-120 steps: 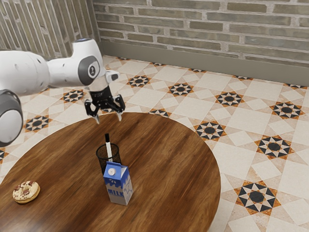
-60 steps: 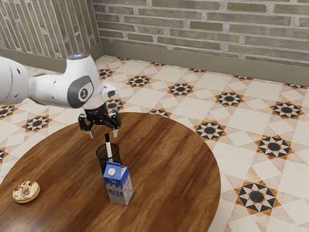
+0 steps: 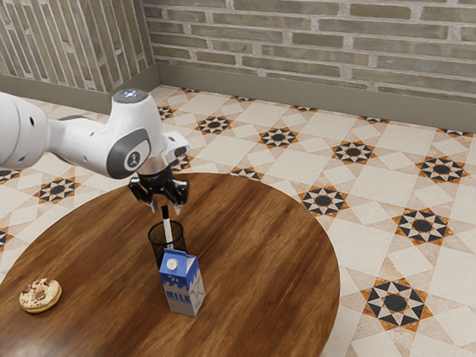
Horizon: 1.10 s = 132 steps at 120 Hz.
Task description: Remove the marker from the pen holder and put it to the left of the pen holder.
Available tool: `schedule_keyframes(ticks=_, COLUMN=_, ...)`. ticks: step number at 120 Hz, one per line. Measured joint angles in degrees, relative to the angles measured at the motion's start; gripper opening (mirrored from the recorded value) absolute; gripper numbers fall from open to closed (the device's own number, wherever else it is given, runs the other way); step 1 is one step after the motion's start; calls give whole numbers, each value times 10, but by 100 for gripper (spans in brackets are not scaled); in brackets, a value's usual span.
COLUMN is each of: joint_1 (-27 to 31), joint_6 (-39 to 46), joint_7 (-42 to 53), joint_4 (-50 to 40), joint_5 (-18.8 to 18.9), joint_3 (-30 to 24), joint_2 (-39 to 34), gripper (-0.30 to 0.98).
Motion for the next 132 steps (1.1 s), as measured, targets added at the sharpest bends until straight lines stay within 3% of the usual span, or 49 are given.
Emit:
schedule_keyframes(ticks=32, joint_1=4, joint_6=32, joint_7=5, joint_4=-51, joint_5=7, joint_3=1, joint_2=-32, gripper=20)
schedule_keyframes(ticks=78, joint_1=-1, joint_6=56, joint_7=11, joint_4=-55, joint_5=12, joint_3=1, joint_2=-33, gripper=-3)
schedule_keyframes(ticks=111, joint_1=1, joint_6=39, joint_7=5, joint_4=-14, joint_5=22, joint_3=4, joint_2=-84, gripper=-8)
schedule_keyframes(ticks=132, joint_1=-25, joint_6=-27, joint_7=2, joint_4=47, joint_5=42, joint_3=34, joint_2=-98, gripper=-9)
